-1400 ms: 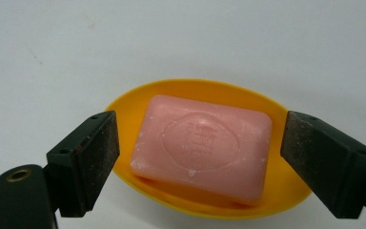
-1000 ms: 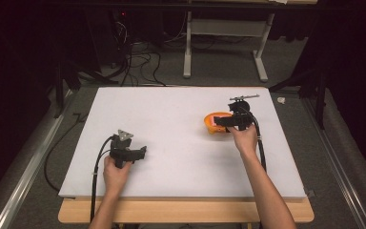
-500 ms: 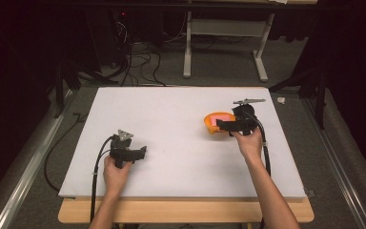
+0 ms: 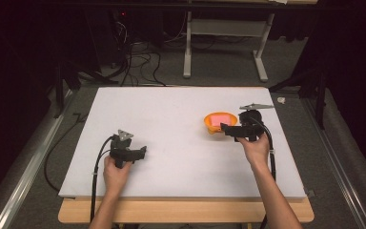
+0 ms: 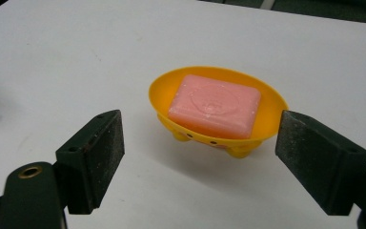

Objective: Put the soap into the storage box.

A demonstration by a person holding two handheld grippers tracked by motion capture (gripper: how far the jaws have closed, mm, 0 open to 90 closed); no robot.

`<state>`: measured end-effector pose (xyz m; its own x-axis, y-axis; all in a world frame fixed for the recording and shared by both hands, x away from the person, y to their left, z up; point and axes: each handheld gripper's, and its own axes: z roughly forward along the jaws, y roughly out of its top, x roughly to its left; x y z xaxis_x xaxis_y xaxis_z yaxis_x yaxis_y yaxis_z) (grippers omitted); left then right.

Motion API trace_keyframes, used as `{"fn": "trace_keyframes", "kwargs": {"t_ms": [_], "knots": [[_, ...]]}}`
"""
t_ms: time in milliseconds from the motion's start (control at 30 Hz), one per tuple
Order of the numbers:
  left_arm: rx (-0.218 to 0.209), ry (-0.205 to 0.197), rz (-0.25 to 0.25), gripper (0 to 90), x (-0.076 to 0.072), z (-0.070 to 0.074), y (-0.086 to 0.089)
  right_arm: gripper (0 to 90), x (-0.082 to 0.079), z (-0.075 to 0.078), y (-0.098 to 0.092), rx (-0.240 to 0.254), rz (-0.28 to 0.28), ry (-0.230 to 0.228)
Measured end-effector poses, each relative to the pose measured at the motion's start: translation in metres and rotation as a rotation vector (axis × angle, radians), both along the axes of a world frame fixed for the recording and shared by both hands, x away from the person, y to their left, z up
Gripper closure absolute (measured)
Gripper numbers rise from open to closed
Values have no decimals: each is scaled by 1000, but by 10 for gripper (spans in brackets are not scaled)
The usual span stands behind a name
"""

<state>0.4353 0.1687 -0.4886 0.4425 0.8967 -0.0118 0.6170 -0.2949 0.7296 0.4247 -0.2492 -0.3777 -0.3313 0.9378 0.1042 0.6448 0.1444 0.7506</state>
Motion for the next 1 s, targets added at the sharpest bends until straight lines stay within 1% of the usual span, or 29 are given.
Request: {"fn": "trace_keyframes", "kwargs": {"t_ms": [133,367,567,967,1000], "knots": [[0,0,0,166,0,0,0,176,-7,1,-2,7,4,-12],[0,0,0,166,0,0,0,178,-17,0,-9,23,-5,-24],[0,1,-1,166,0,0,0,179,-27,0,-14,40,3,-40],[0,1,0,166,0,0,0,182,-41,-7,-18,70,13,-52],[0,0,0,166,0,0,0,182,-42,-7,-19,67,19,-55]]}}
